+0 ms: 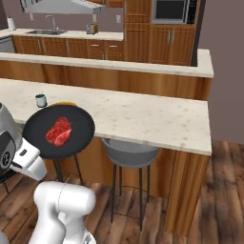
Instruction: Pick up the pan with the steak in it and place it on the dining table. Then place the steak on the plate.
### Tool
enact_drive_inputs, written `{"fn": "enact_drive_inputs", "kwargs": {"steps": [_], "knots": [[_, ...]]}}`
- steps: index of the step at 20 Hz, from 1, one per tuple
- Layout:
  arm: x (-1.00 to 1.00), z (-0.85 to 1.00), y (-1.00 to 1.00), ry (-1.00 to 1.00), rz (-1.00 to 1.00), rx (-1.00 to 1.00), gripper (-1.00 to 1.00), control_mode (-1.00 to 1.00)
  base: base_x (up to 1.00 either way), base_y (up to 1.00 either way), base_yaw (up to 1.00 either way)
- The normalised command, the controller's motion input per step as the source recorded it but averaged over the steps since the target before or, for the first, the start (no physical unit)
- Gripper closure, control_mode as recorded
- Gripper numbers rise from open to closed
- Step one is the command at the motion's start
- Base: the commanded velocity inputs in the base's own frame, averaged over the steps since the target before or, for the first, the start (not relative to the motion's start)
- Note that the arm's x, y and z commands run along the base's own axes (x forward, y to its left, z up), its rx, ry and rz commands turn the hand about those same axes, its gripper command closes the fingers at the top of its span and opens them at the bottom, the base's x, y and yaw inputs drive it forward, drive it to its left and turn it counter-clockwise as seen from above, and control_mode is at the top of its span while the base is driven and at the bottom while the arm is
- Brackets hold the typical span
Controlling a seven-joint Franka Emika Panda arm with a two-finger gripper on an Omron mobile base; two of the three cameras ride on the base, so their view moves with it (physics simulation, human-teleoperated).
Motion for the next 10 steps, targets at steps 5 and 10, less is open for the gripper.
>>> {"fn": "enact_drive_inputs", "kwargs": {"steps": [5,10], "knots": [[0.0,0.0,0.0,0.0,0.0,0.0,1.0,1.0,0.85,-0.15,0.08],[0.0,0.0,0.0,0.0,0.0,0.0,1.0,1.0,0.82,-0.17,0.08]]}}
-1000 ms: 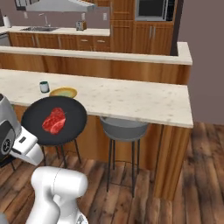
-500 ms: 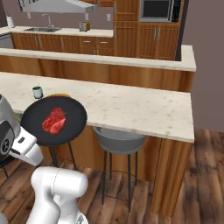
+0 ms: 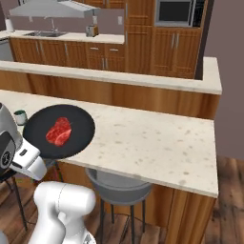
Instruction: Pick up the pan with the steak in it and place it on the dining table. Then place the steak on the plate.
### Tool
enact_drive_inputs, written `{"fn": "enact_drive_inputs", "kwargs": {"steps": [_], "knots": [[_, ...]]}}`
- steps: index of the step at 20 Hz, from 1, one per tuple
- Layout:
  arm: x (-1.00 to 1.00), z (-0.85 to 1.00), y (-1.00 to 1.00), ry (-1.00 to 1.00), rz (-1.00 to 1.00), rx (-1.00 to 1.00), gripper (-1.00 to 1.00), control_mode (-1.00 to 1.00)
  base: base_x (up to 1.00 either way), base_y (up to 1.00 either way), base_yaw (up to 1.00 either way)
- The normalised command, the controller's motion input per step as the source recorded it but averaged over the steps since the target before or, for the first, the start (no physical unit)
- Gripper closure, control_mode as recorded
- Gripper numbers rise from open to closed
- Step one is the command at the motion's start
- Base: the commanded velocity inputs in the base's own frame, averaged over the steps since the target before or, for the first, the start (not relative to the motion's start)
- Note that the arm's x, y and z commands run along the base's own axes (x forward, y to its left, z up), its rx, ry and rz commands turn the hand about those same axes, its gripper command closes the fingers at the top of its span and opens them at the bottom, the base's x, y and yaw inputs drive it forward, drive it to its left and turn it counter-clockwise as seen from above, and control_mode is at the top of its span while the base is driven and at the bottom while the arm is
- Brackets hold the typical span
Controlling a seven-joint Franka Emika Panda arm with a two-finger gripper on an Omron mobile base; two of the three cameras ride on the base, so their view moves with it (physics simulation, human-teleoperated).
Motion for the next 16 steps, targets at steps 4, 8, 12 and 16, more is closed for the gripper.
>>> {"fn": "enact_drive_inputs", "kwargs": {"steps": [4,8,12,16], "knots": [[0.18,-0.02,-0.04,-0.02,0.02,0.01,1.0,-1.0,0.61,-0.13,0.06],[0.69,-0.08,-0.16,-0.08,0.09,0.02,1.0,-1.0,0.0,0.0,0.0],[0.38,-0.03,-0.12,-0.07,0.07,0.0,1.0,-1.0,0.0,0.0,0.0],[0.0,0.0,0.0,0.0,0.0,0.0,1.0,-1.0,0.0,0.0,0.0]]}}
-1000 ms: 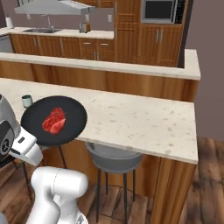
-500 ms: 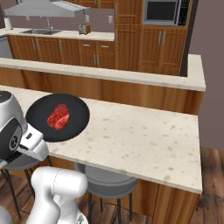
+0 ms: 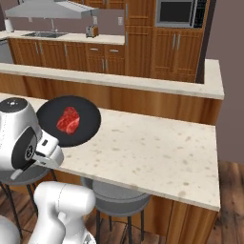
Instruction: Pick up the pan with the steak in it and place it on the dining table. Then place the steak on the plate.
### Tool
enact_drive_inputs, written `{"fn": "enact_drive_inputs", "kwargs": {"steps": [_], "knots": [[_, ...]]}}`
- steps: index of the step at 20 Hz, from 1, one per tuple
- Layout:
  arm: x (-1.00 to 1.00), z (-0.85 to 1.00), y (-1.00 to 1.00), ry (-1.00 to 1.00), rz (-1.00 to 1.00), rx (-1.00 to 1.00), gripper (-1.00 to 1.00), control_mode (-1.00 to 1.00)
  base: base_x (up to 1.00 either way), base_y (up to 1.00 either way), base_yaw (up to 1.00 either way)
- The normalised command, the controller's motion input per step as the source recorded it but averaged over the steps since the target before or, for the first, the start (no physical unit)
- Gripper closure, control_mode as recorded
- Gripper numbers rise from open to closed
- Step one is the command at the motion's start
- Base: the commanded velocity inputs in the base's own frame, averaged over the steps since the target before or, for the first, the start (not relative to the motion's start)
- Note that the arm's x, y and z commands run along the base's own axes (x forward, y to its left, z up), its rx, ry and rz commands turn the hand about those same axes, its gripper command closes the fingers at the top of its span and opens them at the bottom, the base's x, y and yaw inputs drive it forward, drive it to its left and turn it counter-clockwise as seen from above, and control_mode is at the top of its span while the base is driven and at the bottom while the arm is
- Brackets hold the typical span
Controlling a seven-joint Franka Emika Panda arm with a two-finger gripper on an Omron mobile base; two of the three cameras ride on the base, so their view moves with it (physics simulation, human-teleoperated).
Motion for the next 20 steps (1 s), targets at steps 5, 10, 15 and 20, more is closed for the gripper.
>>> {"fn": "enact_drive_inputs", "kwargs": {"steps": [5,10,15,20], "knots": [[0.12,-0.03,0.07,0.0,0.0,0.0,1.0,-1.0,0.0,0.0,0.0],[0.24,-0.28,0.05,0.05,0.0,-0.02,1.0,-1.0,0.0,0.0,0.0],[0.32,-0.38,0.05,0.07,0.0,-0.03,1.0,-1.0,0.0,0.0,0.0],[0.58,-0.4,0.22,0.05,0.0,-0.04,1.0,-1.0,0.0,0.0,0.0]]}}
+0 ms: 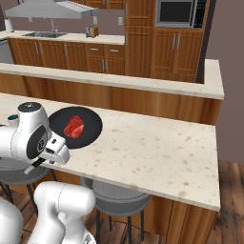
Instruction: Pick up the pan with the steak in it and place it on the dining table. Then place the steak on the plate.
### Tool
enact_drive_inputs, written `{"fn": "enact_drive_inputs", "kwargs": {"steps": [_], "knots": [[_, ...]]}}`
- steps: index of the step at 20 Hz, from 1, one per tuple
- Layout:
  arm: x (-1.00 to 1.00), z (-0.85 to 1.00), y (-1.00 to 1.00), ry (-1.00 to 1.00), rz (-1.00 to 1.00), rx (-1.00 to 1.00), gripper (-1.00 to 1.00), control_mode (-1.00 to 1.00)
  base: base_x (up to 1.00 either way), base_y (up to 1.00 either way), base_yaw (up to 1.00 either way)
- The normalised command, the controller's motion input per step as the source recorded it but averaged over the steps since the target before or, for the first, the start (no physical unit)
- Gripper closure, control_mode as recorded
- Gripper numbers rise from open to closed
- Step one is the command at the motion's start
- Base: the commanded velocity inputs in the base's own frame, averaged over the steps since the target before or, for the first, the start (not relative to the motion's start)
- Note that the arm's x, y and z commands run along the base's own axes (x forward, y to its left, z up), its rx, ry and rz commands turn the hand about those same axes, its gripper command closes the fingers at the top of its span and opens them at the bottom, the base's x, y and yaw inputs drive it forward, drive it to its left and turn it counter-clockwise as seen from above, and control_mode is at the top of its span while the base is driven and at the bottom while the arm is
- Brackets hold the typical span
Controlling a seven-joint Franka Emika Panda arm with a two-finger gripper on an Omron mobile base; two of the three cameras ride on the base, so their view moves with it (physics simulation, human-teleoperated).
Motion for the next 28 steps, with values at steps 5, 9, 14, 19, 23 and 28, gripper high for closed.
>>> {"fn": "enact_drive_inputs", "kwargs": {"steps": [5,9,14,19,23,28], "knots": [[0.68,-0.42,0.31,0.05,0.0,-0.02,1.0,-1.0,0.0,0.0,0.0],[0.73,-0.49,0.2,0.11,0.0,0.0,1.0,-1.0,0.0,0.0,0.0],[0.54,-0.5,0.07,0.12,0.03,0.0,1.0,-1.0,0.0,0.0,0.0],[0.25,-0.4,0.12,0.02,0.02,-0.02,1.0,-1.0,0.0,0.0,0.0],[0.38,-0.42,0.18,0.06,0.01,-0.03,1.0,-1.0,0.0,0.0,0.0],[0.41,-0.35,0.25,0.06,0.0,-0.03,1.0,-1.0,0.0,0.0,0.0]]}}
